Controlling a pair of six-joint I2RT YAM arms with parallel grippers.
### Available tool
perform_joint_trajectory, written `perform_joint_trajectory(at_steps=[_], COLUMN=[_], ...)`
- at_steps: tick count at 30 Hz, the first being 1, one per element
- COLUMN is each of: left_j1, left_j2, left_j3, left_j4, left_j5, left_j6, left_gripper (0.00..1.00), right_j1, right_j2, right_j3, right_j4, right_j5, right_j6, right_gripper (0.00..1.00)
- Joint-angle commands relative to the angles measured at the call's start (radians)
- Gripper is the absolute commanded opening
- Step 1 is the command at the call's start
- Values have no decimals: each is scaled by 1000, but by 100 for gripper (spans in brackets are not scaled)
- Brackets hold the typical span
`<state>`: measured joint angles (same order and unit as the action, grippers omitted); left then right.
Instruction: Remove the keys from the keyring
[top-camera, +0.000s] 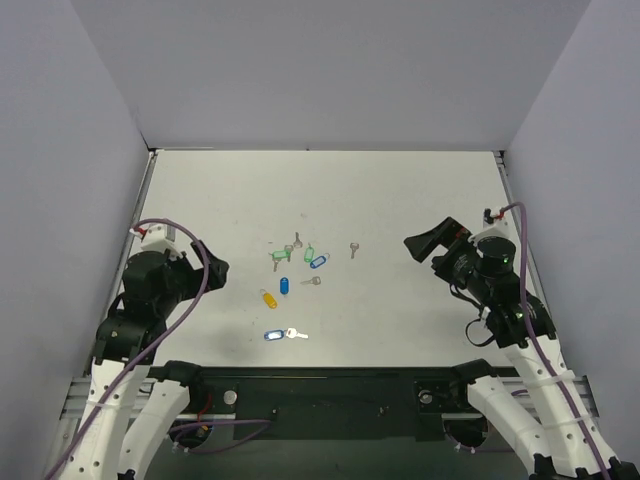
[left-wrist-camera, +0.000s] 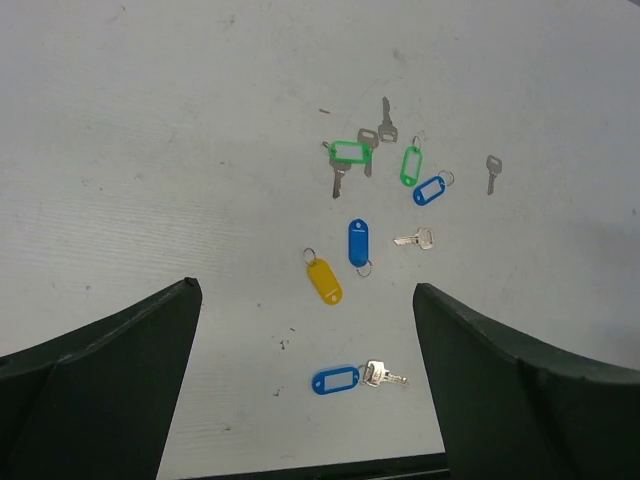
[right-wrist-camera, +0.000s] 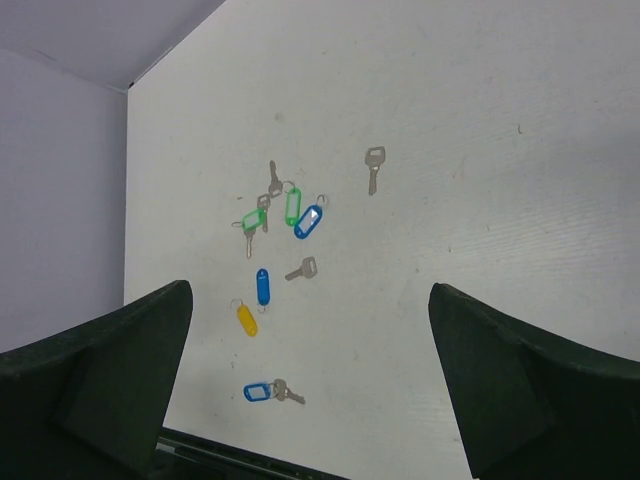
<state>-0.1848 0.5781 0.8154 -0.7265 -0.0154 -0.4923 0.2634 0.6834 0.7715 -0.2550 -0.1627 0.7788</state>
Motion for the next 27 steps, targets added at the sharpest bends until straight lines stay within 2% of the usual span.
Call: perform_joint_trajectory(at_steps=[1,3,5,8,11,16,19,20,22,27], left_j1=[-25,-27,-27,-28,-30,-44,-117,-139,-197,-321], left_j2=[15,5,-21,-35,15,98,153,160,177,207], left_j3=[27,13,-7,-41,-42,-71,-82,-91,-104,-168], left_j4=[-10,-60,-28,24,21,-8,16,18,29,81], left_j5=[-15,-105,-112,-14,98,120,97,82,37,-27], left_j6=[-35,-121,-115,-94,-100,-190,-199,-204,-218,-279], left_gripper=[98,98,98,98,98,98,100,95,92,91], right_j1=[4,7,13,22,34,86,169,197,272,454], right_j2=[-27,-36,-45,-36,-9,31,53,65,90,179], right_j3=[52,57,58,72,83,106,98,86,83,60], right_j4=[-116,-147,-167,-217,-246,-276,-238,-221,-191,-109], right_j5=[44,23,15,9,-43,-27,-26,-23,-3,18], right_j6=[-13,-30,-42,-53,-65,-66,-56,-49,-38,13], right_gripper=[100,100,100,100,100,100,100,100,100,100])
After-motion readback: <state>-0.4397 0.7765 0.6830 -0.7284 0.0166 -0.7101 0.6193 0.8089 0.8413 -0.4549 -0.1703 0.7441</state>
